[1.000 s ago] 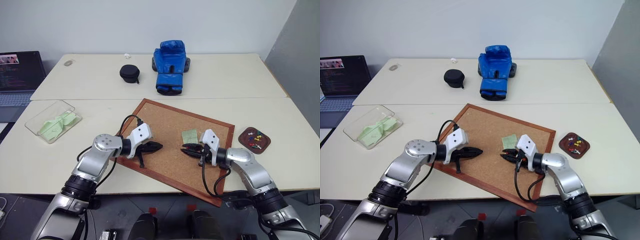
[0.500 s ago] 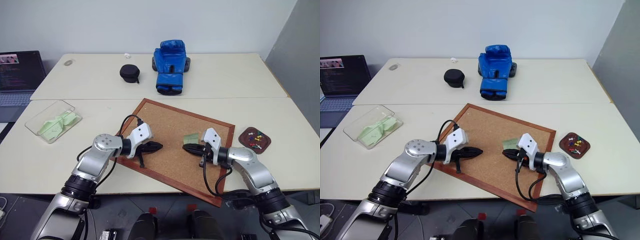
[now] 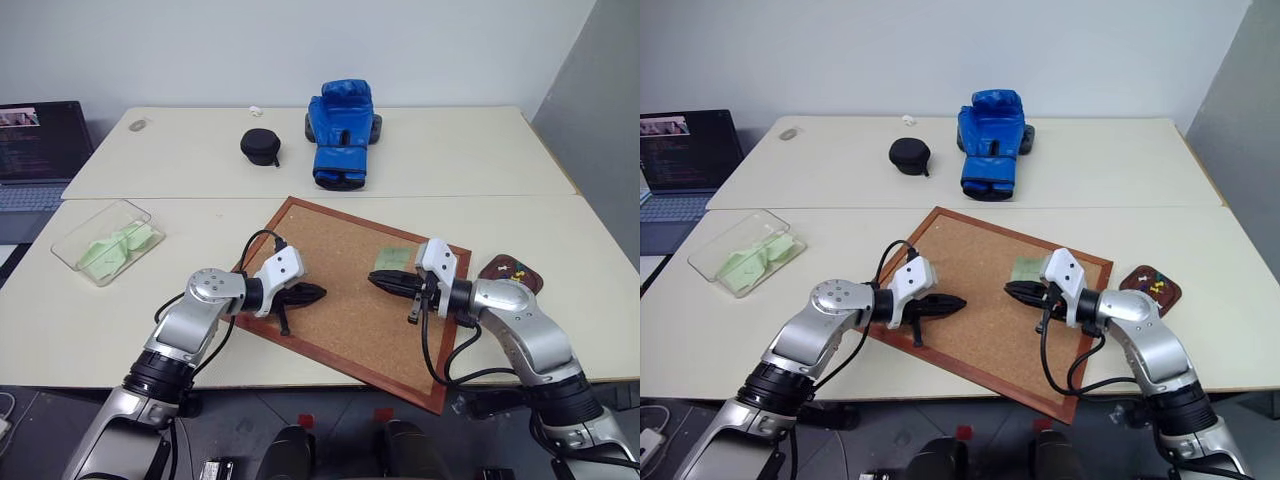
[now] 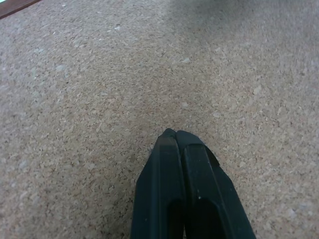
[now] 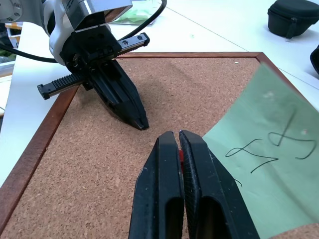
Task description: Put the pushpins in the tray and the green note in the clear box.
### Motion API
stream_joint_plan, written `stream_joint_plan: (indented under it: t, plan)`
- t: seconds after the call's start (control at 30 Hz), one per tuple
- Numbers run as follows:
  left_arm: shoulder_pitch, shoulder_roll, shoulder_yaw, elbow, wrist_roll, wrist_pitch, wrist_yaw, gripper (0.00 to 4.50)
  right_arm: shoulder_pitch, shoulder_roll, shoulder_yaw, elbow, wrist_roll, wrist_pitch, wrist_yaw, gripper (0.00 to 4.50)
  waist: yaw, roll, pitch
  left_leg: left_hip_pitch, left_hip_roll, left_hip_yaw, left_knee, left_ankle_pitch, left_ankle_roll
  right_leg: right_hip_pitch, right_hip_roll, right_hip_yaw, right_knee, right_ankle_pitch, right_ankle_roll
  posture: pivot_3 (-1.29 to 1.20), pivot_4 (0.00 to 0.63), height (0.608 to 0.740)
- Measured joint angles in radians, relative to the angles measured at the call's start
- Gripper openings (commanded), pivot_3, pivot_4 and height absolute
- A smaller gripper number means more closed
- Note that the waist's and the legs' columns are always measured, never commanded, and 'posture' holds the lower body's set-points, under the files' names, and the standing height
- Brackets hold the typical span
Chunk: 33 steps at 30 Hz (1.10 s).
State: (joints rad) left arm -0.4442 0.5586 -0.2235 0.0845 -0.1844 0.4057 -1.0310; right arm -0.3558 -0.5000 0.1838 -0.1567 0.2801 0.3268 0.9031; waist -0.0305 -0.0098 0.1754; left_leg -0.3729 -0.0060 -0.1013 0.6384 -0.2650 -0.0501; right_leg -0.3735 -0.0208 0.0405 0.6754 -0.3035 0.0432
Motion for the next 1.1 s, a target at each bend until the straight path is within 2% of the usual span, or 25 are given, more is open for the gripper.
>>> stream_joint_plan:
  t: [0.13,0.27,0.4,0.57,1.07,1.1]
  plan:
    - [-0.004,-0.021,0.065,-0.043,-0.099,0.152,0.019,1.39,-0.025,-0.04,0.016,-0.001,-0.036,-0.046,0.03,0.0,-0.001,-0.006,0.006,-0.01,0.001,-0.003,0.002,0.0,0.0,-0.009,0.0,-0.002,0.002,0.001,-0.002,0.0,0.15,0.74]
    - [-0.043,-0.03,0.14,-0.111,-0.21,0.28,0.031,2.05,-0.028,-0.05,0.04,0.003,-0.063,-0.082,0.06,0.0,0.0,-0.008,0.008,-0.019,0.001,-0.004,0.005,0.0,-0.001,-0.016,0.0,-0.002,0.004,0.003,-0.006,0.0,0.15,0.74]
    - [-0.061,-0.03,0.204,-0.186,-0.325,0.371,0.026,2.83,-0.057,-0.055,0.056,0.026,-0.08,-0.13,0.097,0.0,-0.001,-0.008,0.008,-0.019,-0.001,-0.003,0.005,0.001,-0.002,-0.016,-0.001,-0.003,0.003,0.003,-0.006,0.0,0.15,0.74]
    - [-0.061,-0.062,0.226,-0.227,-0.391,0.442,0.066,3.82,-0.065,-0.047,0.082,0.049,-0.102,-0.159,0.113,0.0,0.0,-0.008,0.009,-0.019,0.0,-0.004,0.006,0.001,-0.001,-0.016,-0.001,-0.002,0.003,0.003,-0.006,0.0,0.15,0.74]
    - [-0.07,-0.139,0.139,-0.202,-0.38,0.415,0.129,3.82,-0.106,0.001,0.116,0.039,-0.112,-0.163,0.123,0.0,0.001,-0.008,0.009,-0.019,-0.001,-0.004,0.007,0.003,-0.005,-0.016,-0.001,-0.002,0.004,0.003,-0.006,0.0,0.15,0.74]
    - [-0.071,-0.141,0.139,-0.201,-0.38,0.414,0.13,3.66,-0.106,0.001,0.116,0.038,-0.112,-0.162,0.123,0.0,0.001,-0.008,0.009,-0.019,-0.001,-0.004,0.007,0.003,-0.005,-0.016,-0.001,-0.003,0.004,0.003,-0.006,0.0,0.15,0.74]
